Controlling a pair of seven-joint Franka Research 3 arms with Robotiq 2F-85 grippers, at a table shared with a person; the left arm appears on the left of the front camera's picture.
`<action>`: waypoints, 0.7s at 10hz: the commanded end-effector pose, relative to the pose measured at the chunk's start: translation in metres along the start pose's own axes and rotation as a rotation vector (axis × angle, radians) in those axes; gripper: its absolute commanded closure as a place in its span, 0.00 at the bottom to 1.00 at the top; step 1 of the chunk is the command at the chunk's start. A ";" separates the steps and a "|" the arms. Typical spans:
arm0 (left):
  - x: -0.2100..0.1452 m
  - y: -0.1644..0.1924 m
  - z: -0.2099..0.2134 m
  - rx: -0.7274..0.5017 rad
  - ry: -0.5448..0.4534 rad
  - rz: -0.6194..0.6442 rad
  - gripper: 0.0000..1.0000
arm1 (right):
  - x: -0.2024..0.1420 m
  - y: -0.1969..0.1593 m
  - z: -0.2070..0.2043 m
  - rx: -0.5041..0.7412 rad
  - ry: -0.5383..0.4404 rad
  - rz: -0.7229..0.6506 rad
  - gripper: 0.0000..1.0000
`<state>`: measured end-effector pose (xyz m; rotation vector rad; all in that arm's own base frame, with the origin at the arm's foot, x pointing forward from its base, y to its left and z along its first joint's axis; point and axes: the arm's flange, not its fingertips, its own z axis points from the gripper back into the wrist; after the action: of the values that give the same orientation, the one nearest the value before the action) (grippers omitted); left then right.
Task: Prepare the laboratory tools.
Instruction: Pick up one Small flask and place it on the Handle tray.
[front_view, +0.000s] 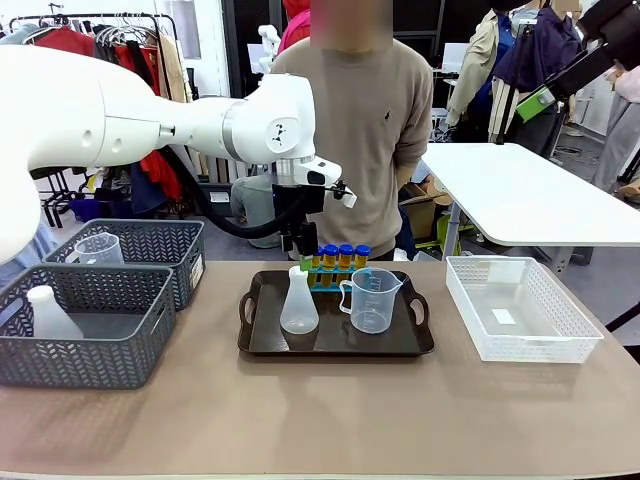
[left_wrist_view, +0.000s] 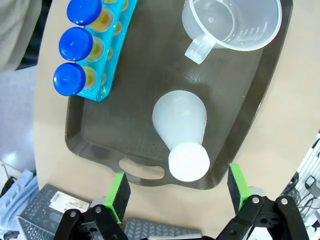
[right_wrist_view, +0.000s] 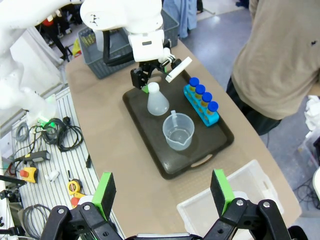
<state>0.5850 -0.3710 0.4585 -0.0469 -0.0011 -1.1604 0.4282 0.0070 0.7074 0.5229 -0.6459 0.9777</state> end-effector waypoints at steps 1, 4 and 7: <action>-0.003 0.001 0.000 0.001 0.002 -0.014 0.00 | 0.001 0.001 0.001 0.007 -0.013 0.008 0.00; -0.003 0.001 0.000 0.001 0.002 -0.014 0.00 | 0.001 0.001 0.001 0.007 -0.013 0.008 0.00; -0.003 0.001 0.000 0.001 0.002 -0.014 0.00 | 0.001 0.001 0.001 0.007 -0.013 0.008 0.00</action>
<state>0.5854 -0.3715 0.4564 -0.0481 0.0018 -1.1624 0.4282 0.0070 0.7075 0.5229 -0.6459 0.9777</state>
